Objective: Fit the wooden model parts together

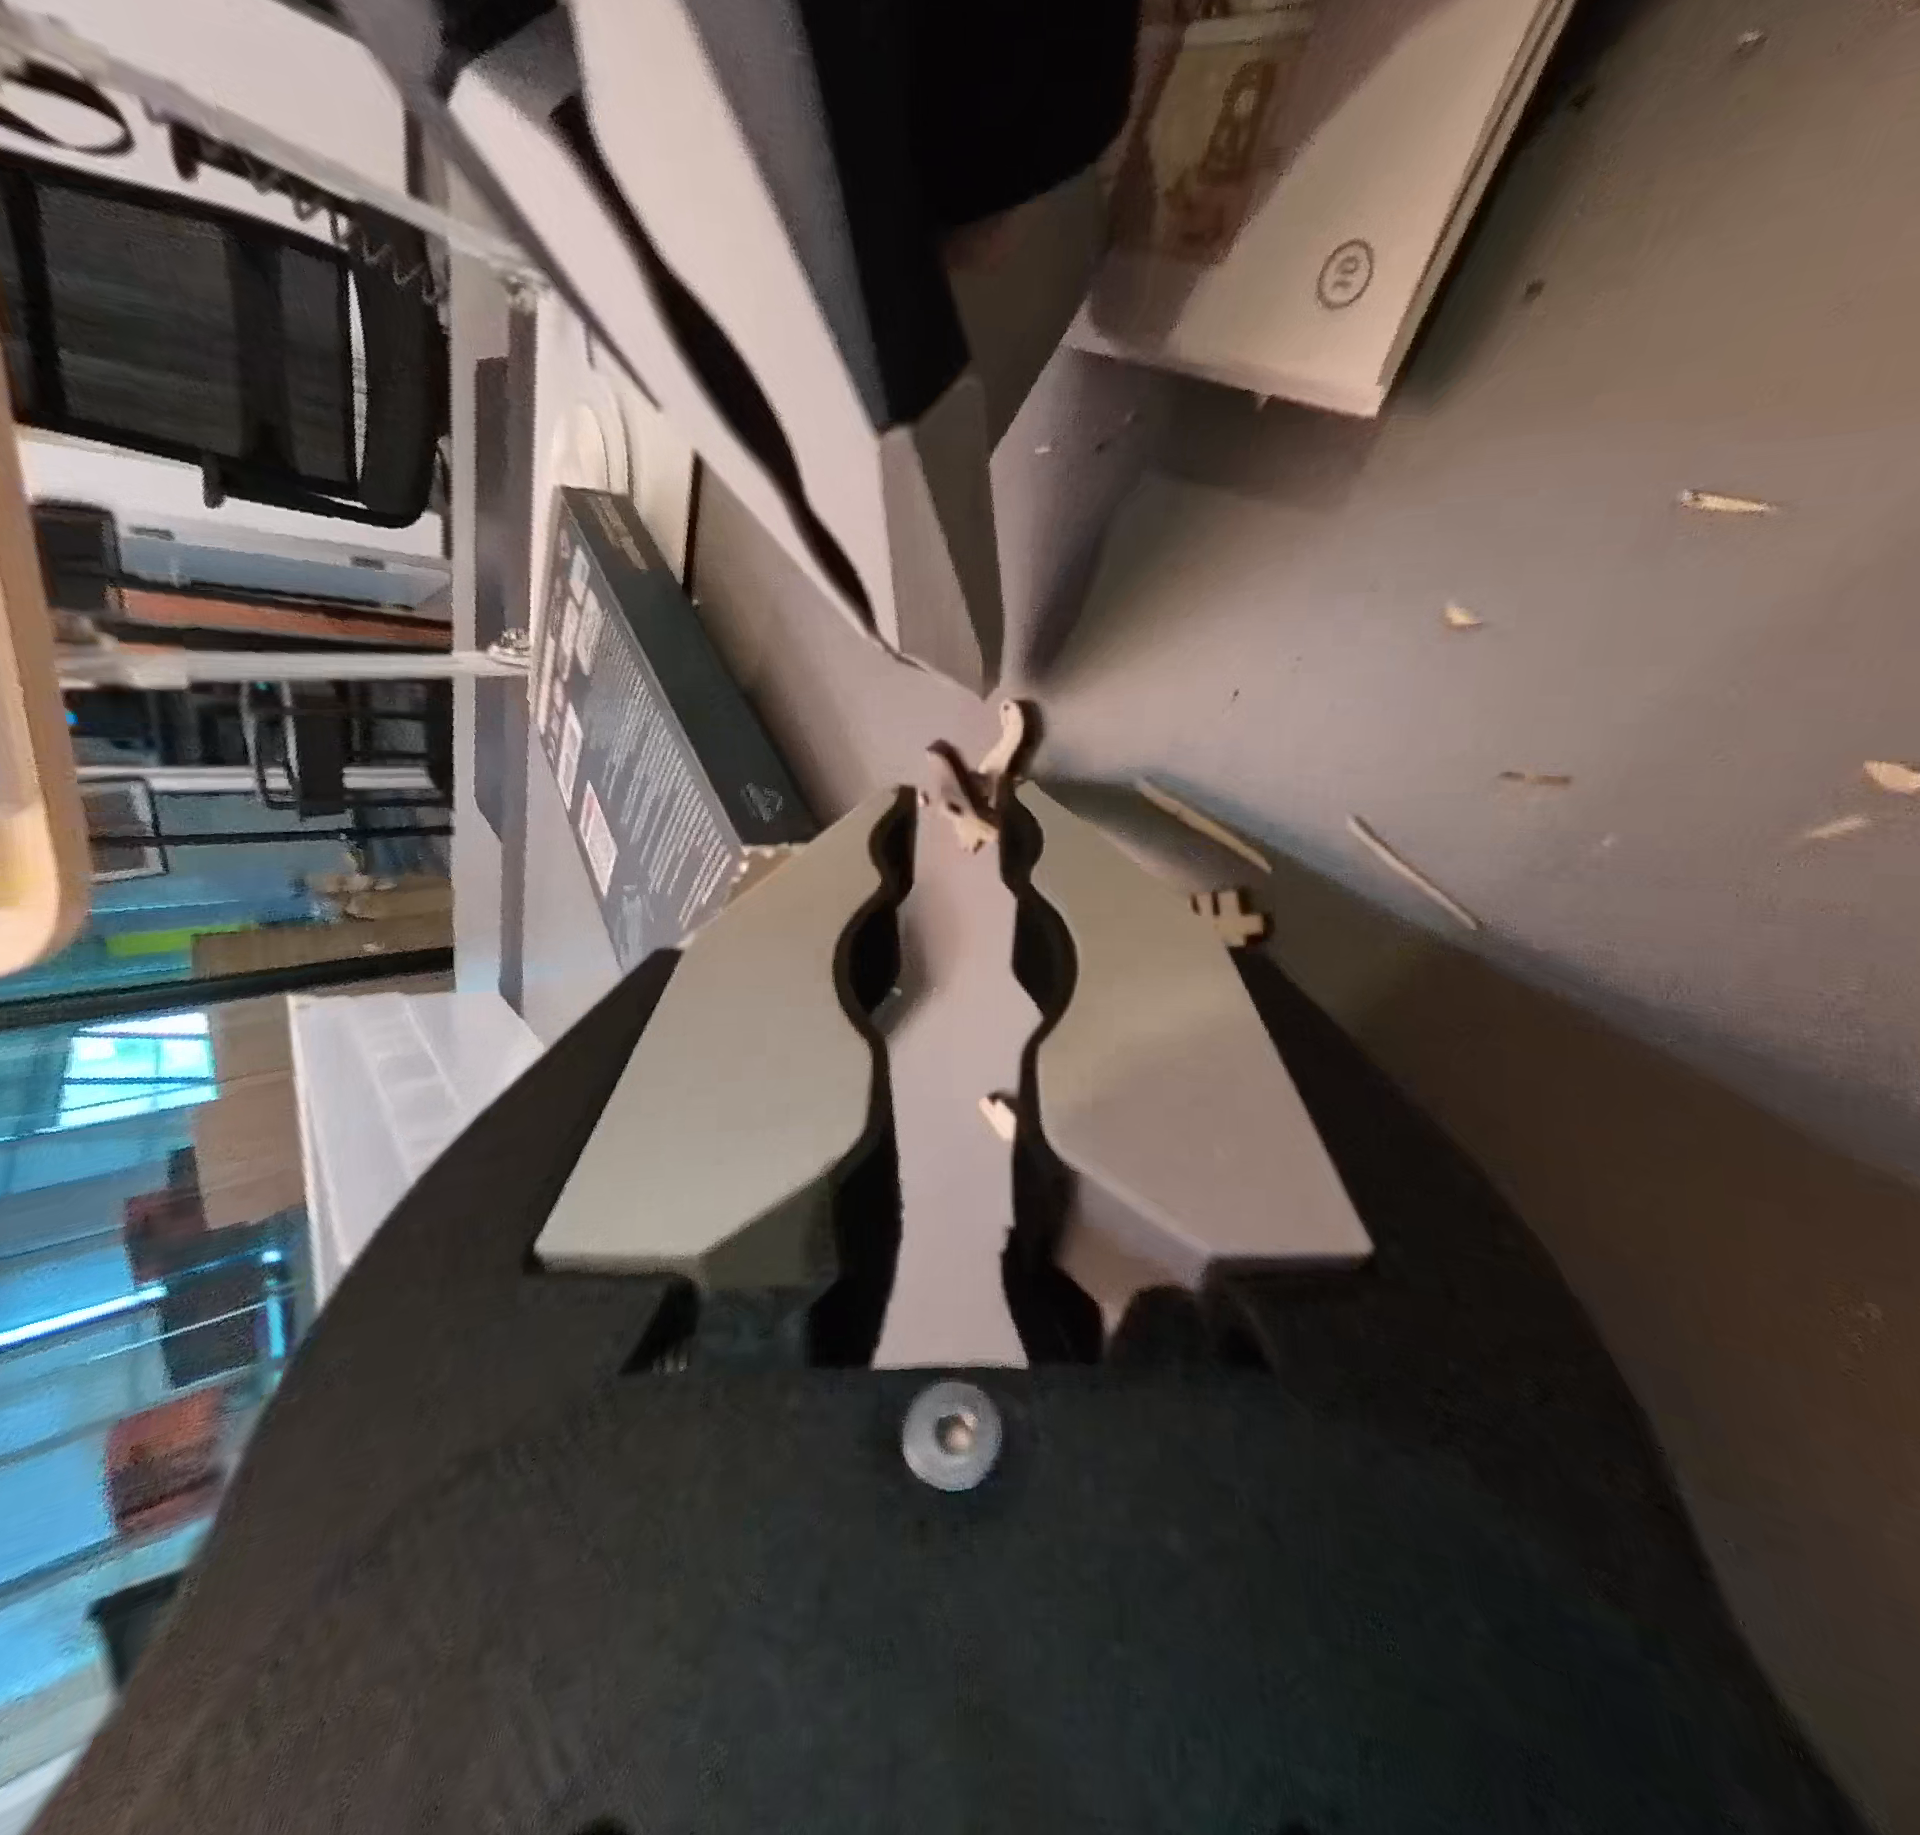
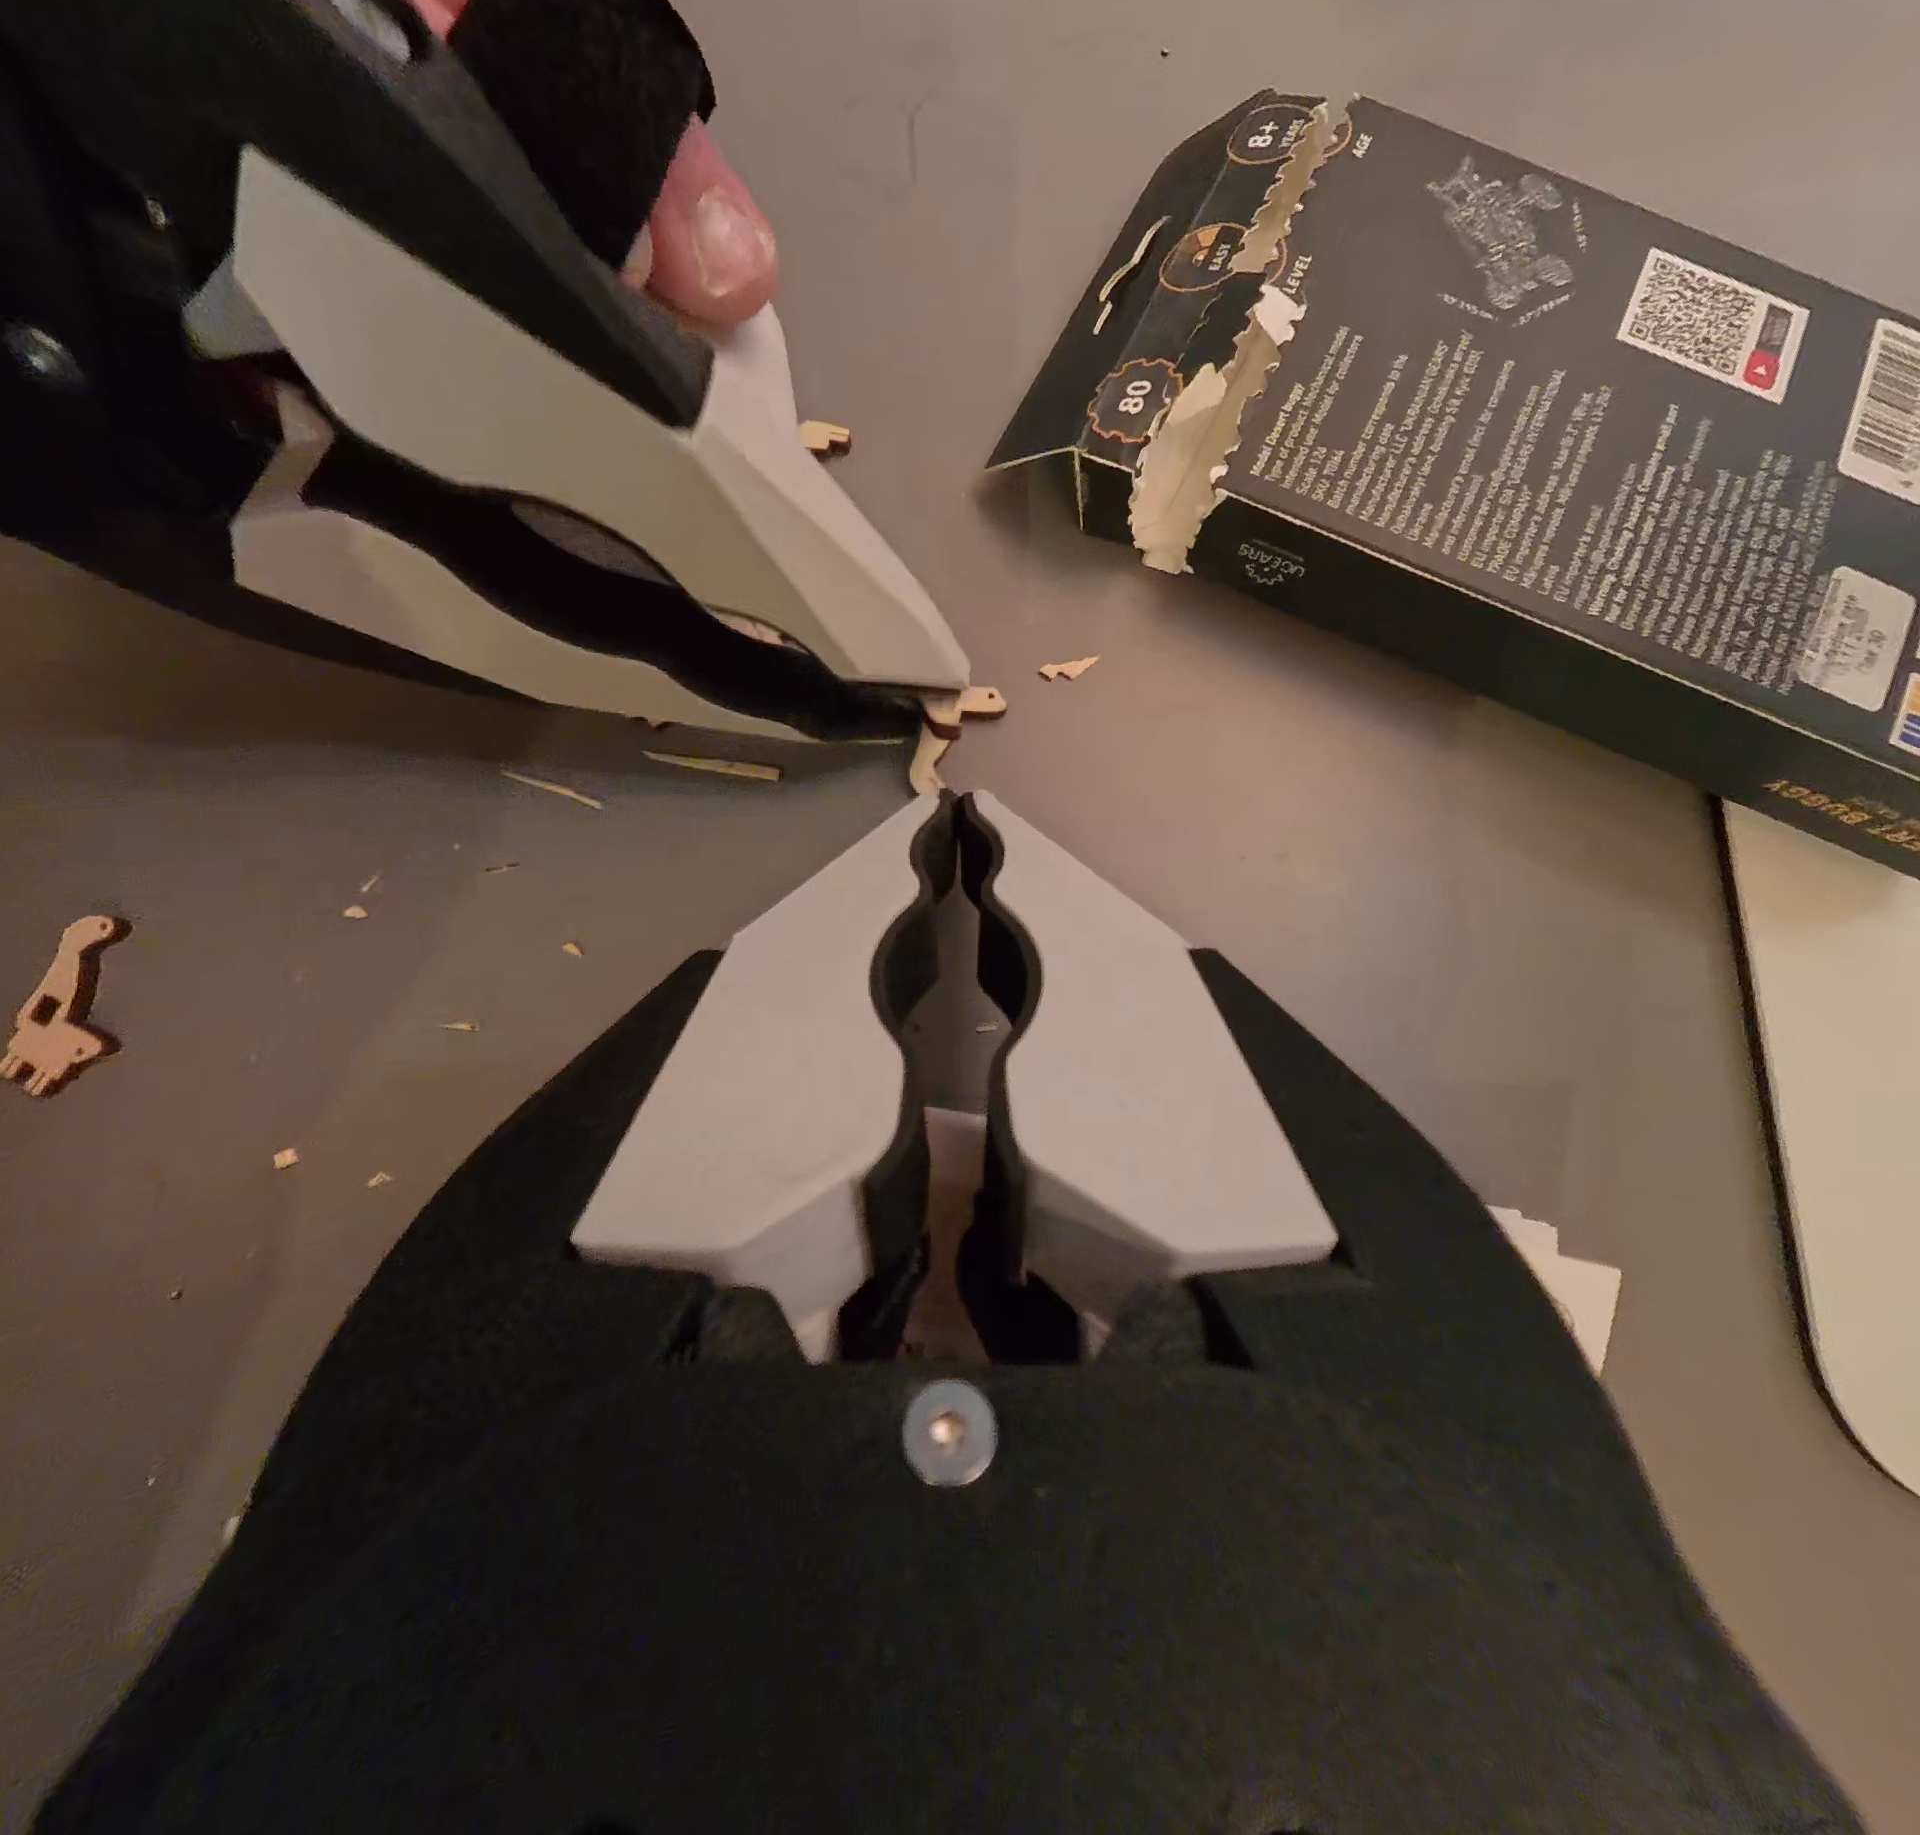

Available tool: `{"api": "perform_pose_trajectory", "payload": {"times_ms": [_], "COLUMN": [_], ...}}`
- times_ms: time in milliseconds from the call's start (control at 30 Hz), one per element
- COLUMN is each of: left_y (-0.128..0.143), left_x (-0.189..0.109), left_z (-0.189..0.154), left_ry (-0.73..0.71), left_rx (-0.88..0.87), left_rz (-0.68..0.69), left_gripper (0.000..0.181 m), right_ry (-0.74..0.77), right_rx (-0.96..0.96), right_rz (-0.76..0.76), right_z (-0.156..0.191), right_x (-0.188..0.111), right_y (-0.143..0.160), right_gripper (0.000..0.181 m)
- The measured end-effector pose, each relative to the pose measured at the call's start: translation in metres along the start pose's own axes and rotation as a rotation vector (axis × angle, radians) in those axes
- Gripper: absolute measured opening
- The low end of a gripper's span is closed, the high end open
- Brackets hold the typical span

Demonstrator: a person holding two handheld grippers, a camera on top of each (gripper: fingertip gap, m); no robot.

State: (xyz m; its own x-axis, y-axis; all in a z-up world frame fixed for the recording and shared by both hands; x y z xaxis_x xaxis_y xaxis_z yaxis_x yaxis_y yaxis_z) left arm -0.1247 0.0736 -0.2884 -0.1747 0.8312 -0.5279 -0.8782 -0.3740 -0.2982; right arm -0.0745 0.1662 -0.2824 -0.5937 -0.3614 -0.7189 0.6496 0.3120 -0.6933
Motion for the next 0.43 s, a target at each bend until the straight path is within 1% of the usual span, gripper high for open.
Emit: {"api": "perform_pose_trajectory", "payload": {"times_ms": [100, 167, 200, 300, 333, 367, 433], "left_y": [0.006, 0.011, 0.015, 0.023, 0.027, 0.029, 0.029], "left_x": [-0.008, -0.010, -0.010, -0.006, -0.003, -0.001, 0.001], "left_z": [0.007, 0.010, 0.013, 0.011, 0.010, 0.010, 0.012], "left_ry": [0.012, 0.049, 0.058, 0.127, 0.163, 0.187, 0.219], "left_rx": [-0.063, -0.137, -0.164, -0.191, -0.208, -0.220, -0.244], "left_rz": [-0.024, -0.035, -0.031, -0.021, -0.015, -0.012, -0.022], "left_gripper": [0.012, 0.017, 0.019, 0.020, 0.016, 0.007, 0.006], "right_ry": [0.011, 0.016, 0.008, -0.015, -0.026, -0.032, -0.028], "right_rx": [0.004, 0.005, 0.001, -0.023, -0.024, -0.029, -0.041], "right_rz": [-0.024, -0.051, -0.060, -0.067, -0.058, -0.045, -0.029], "right_z": [-0.001, -0.002, -0.001, 0.003, 0.005, 0.006, 0.008], "right_x": [-0.003, -0.006, -0.007, -0.006, -0.005, -0.002, 0.002], "right_y": [-0.003, -0.006, -0.007, -0.011, -0.011, -0.010, -0.010], "right_gripper": [0.000, 0.000, 0.000, 0.001, 0.004, 0.008, 0.008]}}
Point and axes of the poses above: each gripper's, where its closed fingertips meet, x out along the fingers, y out of its underside, z = x × y across the jaws, the point moved 8 cm from there along -x, back along the fingers, and after that the axes turned 5 degrees about -y, right-handed, at the moved point
